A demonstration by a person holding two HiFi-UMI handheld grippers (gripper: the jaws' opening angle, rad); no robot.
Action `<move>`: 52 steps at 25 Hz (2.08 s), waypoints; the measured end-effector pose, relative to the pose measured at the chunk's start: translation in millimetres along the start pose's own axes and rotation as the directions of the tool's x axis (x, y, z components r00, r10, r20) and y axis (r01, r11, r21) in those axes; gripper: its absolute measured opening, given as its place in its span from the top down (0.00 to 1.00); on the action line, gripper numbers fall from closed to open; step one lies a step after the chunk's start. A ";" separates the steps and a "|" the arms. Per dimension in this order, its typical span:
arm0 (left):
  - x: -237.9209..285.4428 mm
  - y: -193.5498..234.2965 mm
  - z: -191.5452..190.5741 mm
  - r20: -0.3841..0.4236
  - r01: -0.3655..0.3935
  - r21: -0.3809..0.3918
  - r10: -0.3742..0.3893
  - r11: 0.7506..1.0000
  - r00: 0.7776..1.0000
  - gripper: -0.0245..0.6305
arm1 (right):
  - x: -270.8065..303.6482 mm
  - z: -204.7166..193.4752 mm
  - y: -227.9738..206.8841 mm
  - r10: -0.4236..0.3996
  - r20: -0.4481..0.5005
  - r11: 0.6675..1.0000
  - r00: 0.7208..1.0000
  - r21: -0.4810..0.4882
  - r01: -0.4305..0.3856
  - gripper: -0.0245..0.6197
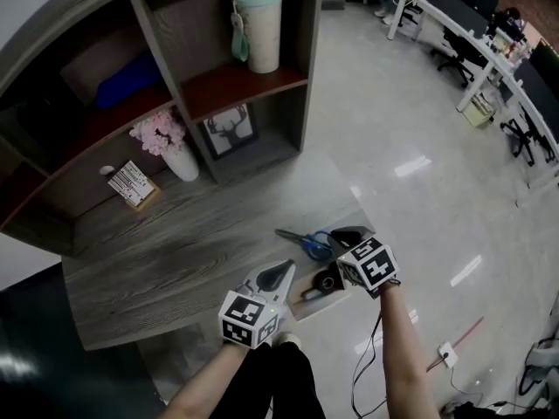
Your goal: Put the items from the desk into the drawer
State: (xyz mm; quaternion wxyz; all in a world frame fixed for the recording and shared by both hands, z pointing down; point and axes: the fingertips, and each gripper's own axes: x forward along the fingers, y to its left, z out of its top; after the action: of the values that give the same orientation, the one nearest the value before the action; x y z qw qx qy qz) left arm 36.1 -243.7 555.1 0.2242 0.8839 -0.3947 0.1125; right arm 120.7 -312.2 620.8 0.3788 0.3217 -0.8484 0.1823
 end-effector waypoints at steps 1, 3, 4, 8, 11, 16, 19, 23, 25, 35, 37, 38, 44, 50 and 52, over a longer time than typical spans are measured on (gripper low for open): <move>-1.7 -1.4 -0.6 0.001 0.000 0.001 0.000 1.000 1.000 0.95 | -1.6 -2.0 3.2 0.005 0.004 1.000 1.000 0.005 -0.005 0.91; -4.6 -2.6 -1.4 0.002 -0.002 0.001 0.002 1.000 1.000 0.95 | -7.0 -3.8 9.5 0.012 0.022 1.000 1.000 0.019 -0.012 0.92; -6.1 -2.6 -2.2 0.002 -0.004 -0.001 0.004 1.000 1.000 0.95 | -10.0 -5.1 12.5 0.013 0.033 1.000 0.999 0.028 -0.014 0.92; -14.6 -6.3 -6.7 -0.003 -0.012 -0.015 0.011 1.000 1.000 0.95 | -26.6 -19.6 25.2 0.007 0.061 0.997 0.998 0.080 -0.012 0.93; -21.8 -14.4 -10.4 -0.006 -0.002 -0.021 0.001 1.000 1.000 0.95 | -41.4 -36.2 36.3 0.007 0.065 0.994 0.998 0.106 -0.014 0.93; -25.0 -27.2 -27.6 -0.033 0.021 -0.030 -0.022 0.999 0.999 0.95 | -55.3 -64.0 53.7 0.018 0.061 0.993 0.998 0.119 -0.026 0.93; -25.1 -35.3 -35.2 -0.045 0.036 -0.031 -0.037 0.999 0.998 0.95 | -58.7 -78.7 61.0 0.017 0.048 0.992 0.999 0.127 -0.023 0.94; -24.8 -44.9 -41.1 -0.052 0.051 -0.028 -0.052 0.998 0.997 0.95 | -52.1 -101.7 67.4 0.018 0.018 0.987 1.000 0.159 -0.021 0.95; -25.3 -47.2 -41.6 -0.050 0.052 -0.027 -0.053 0.998 0.997 0.95 | -42.7 -114.2 70.1 0.013 -0.029 0.987 1.000 0.160 -0.009 0.95; -35.5 -38.3 -41.3 -0.053 0.025 -0.024 -0.027 0.999 0.998 0.95 | -20.9 -131.5 82.1 -0.004 -0.126 0.985 0.992 0.173 0.026 0.95; -35.1 -37.2 -43.1 -0.058 0.023 -0.023 -0.024 0.999 0.998 0.95 | -20.9 -133.2 83.1 0.003 -0.118 0.981 0.993 0.191 0.020 0.95; -34.7 -37.0 -44.2 -0.060 0.024 -0.023 -0.025 0.999 0.998 0.95 | -21.0 -134.5 83.6 0.004 -0.116 0.980 0.993 0.199 0.019 0.95; -32.7 -41.7 -49.4 -0.074 0.045 -0.016 -0.046 0.999 0.996 0.95 | -26.9 -137.4 92.3 -0.002 -0.075 0.969 0.997 0.245 0.020 0.95; -37.0 -45.8 -45.9 -0.088 0.051 -0.001 -0.051 0.999 0.995 0.95 | -46.7 -119.6 100.9 -0.045 0.000 0.955 0.999 0.294 0.043 0.95; -42.3 -49.0 -43.4 -0.090 0.059 0.005 -0.058 0.998 0.994 0.95 | -56.4 -111.0 104.6 -0.077 0.025 0.950 0.997 0.304 0.066 0.95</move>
State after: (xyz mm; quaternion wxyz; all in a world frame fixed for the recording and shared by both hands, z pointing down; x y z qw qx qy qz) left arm 43.8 -166.5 562.1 0.2415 0.8900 -0.3578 0.1468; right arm 136.0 -151.8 642.8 0.3159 0.4097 -0.8050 0.2903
